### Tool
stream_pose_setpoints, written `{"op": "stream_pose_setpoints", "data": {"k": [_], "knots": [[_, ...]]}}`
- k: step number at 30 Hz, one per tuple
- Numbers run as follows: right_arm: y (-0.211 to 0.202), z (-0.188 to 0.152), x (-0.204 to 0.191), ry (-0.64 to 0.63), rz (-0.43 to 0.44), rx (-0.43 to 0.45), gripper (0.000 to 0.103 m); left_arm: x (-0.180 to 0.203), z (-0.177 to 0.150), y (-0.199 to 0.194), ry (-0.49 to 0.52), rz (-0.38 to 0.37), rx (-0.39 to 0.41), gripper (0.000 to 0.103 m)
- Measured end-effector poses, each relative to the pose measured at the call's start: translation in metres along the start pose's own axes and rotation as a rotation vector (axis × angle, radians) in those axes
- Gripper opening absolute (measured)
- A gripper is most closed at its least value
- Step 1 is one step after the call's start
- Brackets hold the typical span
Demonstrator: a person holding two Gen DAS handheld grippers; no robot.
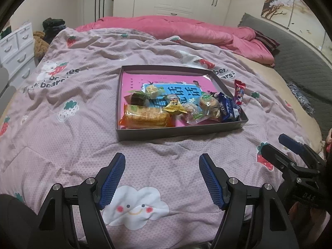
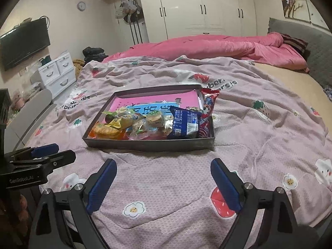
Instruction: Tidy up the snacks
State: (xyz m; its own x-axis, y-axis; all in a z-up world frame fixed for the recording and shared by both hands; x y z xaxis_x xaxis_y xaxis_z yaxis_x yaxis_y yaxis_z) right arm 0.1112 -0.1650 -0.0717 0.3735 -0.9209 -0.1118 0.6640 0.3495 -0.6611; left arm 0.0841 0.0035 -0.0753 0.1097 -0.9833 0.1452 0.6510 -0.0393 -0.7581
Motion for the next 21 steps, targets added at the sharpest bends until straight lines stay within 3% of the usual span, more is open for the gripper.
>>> {"op": "stream_pose_setpoints", "data": {"k": [21], "knots": [[0.0004,0.0002,-0.0039,-0.021,0.006,0.006,0.092,-0.0058,0.0012,0.0005,-0.004,0.024,0.003,0.075]]}}
Point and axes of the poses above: each gripper's, at about its wrist camera, not at the fingertips, and y roughly the way its jaws point, x to its right, z to its top, the point moved 9 cm from there along y, roughly the way its jaws point, and after that the axes turned 1 degree about -y, right-handed, at the moved point
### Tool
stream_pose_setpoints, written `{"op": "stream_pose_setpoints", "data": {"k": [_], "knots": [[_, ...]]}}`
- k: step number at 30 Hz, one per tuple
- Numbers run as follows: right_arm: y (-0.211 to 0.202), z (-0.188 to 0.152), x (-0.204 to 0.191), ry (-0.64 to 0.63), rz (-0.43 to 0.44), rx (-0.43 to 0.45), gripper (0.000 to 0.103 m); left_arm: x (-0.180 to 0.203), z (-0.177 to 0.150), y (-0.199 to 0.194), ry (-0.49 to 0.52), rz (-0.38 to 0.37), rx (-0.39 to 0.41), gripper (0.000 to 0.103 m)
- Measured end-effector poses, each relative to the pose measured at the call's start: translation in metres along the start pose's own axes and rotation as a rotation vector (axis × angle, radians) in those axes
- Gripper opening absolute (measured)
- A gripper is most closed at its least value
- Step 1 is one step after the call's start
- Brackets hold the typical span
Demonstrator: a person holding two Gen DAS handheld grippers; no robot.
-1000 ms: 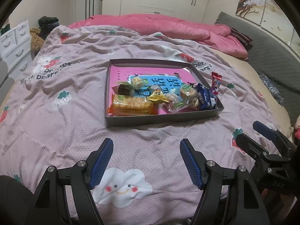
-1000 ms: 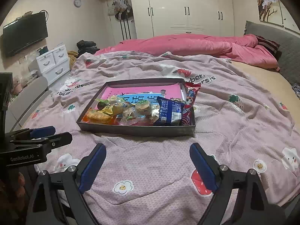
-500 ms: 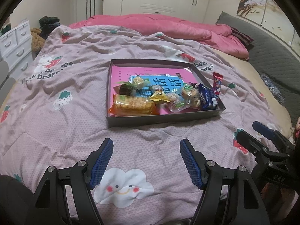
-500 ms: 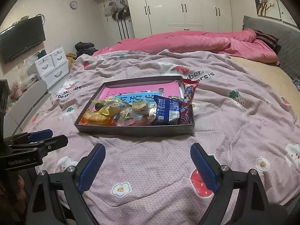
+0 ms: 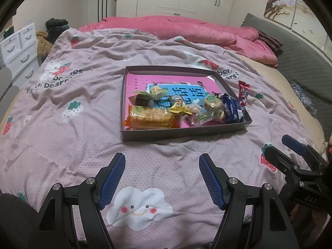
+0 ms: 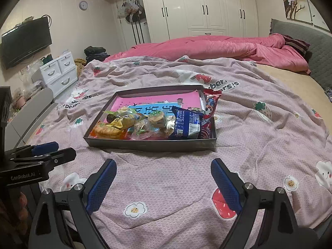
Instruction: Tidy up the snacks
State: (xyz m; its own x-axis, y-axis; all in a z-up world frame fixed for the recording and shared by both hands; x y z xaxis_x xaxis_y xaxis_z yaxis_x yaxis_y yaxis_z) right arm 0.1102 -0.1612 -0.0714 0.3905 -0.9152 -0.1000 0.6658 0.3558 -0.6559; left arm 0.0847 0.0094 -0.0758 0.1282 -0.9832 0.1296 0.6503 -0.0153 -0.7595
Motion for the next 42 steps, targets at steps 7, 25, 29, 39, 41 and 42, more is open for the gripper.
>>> {"op": "stream_pose_setpoints", "data": {"k": [7,25,29,39,41,42], "knots": [[0.001,0.0,0.0,-0.003,-0.003,-0.004,0.092,-0.004,0.001,0.0,-0.004,0.014,0.0,0.075],[0.002,0.0,-0.001,-0.009,-0.007,-0.007,0.092,-0.006,0.004,-0.001,-0.01,0.037,0.008,0.075],[0.002,0.0,-0.002,-0.009,-0.007,-0.007,0.093,-0.005,0.004,-0.001,-0.007,0.038,0.008,0.075],[0.013,0.001,0.003,0.0,-0.001,-0.017,0.093,0.002,0.007,0.002,0.024,0.007,0.019,0.075],[0.017,0.002,0.005,0.008,0.011,-0.019,0.095,0.001,0.012,0.004,0.018,0.0,0.028,0.075],[0.019,0.003,0.008,0.017,0.014,-0.017,0.096,-0.002,0.015,0.004,0.015,0.0,0.034,0.075]]}}
Point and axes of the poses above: each gripper's, at about its wrist camera, not at the fingertips, and y roughly the way its jaws point, x to its right, z to its top, the point moved 9 cm from there along y, roughly the way its jaws point, and after that the axes turned 1 degree about -y, right-handed, at the moved point
